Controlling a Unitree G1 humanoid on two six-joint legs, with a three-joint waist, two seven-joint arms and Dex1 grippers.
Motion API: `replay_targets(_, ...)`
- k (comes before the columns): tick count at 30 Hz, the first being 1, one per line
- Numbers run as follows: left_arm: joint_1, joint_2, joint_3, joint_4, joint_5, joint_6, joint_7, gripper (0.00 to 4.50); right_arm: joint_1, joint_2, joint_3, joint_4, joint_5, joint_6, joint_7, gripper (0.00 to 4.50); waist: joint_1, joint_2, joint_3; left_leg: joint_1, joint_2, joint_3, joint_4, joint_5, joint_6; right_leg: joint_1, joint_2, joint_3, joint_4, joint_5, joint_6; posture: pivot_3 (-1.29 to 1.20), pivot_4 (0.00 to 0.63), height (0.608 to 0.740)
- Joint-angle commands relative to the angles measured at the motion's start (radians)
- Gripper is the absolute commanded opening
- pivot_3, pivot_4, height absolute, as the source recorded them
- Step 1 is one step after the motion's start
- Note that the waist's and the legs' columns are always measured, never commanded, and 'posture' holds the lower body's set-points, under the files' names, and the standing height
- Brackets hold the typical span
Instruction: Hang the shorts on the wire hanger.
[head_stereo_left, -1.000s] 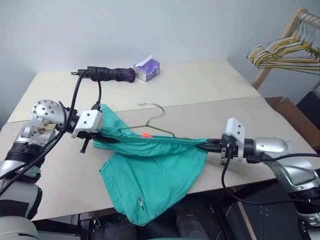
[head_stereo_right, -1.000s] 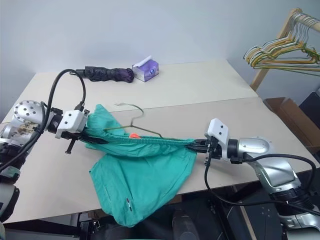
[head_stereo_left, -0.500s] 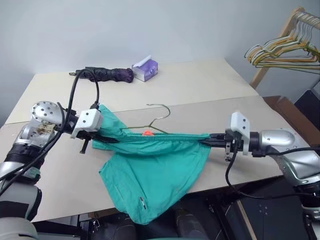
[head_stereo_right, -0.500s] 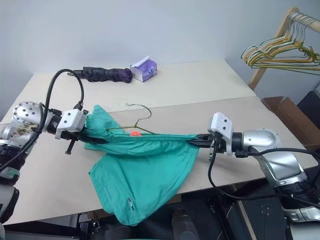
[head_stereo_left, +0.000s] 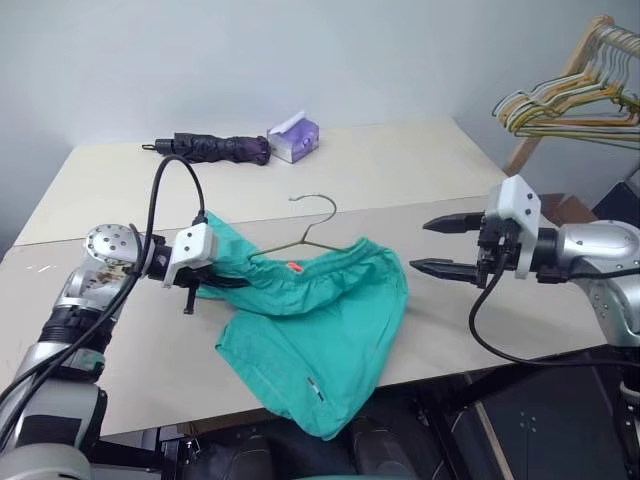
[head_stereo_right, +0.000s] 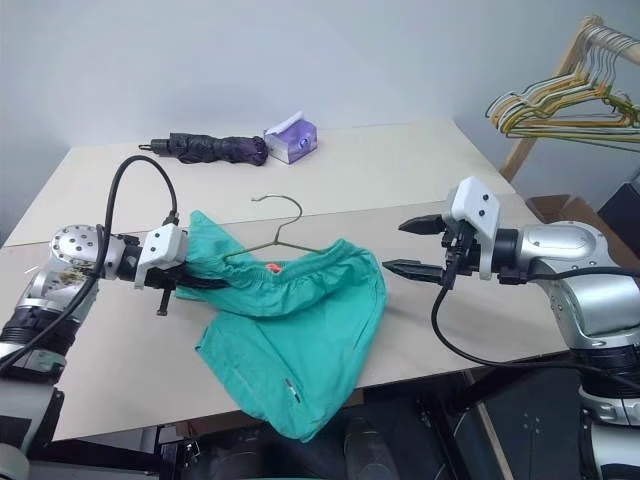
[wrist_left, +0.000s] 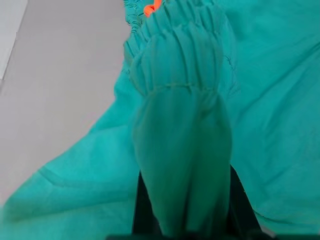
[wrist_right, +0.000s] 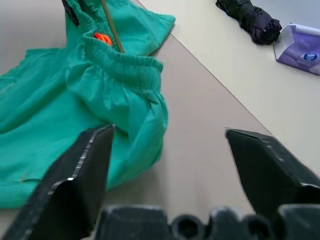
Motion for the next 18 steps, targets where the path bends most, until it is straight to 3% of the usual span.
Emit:
replay_targets(1,-0.062,-0.024,0.052,-0.014,0.003,-0.029,0.025,0.01,-0.102,-0.047,0.002,0.010,-0.036,0.041,0.022,4.49,-0.004,0.000,0.000,0.000,0.000,0.000,0.000,0.000,0.000,0.000,0.000,0.000,0.000,0.000,0.000,-0.13,0.012,0.740)
replay_targets(7,-0.135,-0.091,0.062,-0.005,-0.004,-0.029,0.008,0.01,-0.347,-0.056,0.218,0.102,-0.182,0.172,0.101,4.49,-0.024,0.002,-0.002,0.000,0.000,0.000,0.000,0.000,0.000,0.000,0.000,0.000,0.000,0.000,0.000,-0.12,0.000,0.740)
replay_targets(13,-0.168,-0.147,0.057,0.035,0.021,-0.063,0.000,0.01,-0.469,0.012,0.367,0.215,-0.319,0.162,0.153,4.49,-0.036,0.003,-0.004,0.000,0.000,0.000,0.000,0.000,0.000,-0.001,0.000,0.000,0.000,0.000,0.000,-0.10,0.000,0.740)
replay_targets(16,-0.169,-0.157,0.061,0.040,0.028,-0.068,-0.006,0.01,-0.488,0.030,0.383,0.239,-0.353,0.151,0.173,3.94,-0.038,0.003,-0.004,-0.001,0.000,-0.001,0.000,0.000,0.000,-0.002,0.000,0.000,0.001,0.000,0.000,-0.09,0.000,0.740)
replay_targets(18,-0.169,-0.159,0.063,0.047,0.034,-0.075,-0.010,0.01,-0.495,0.042,0.374,0.247,-0.356,0.152,0.180,3.32,-0.036,0.003,-0.004,-0.002,0.000,-0.001,0.000,0.000,0.000,-0.002,0.000,0.000,0.001,0.000,0.000,-0.09,0.000,0.740)
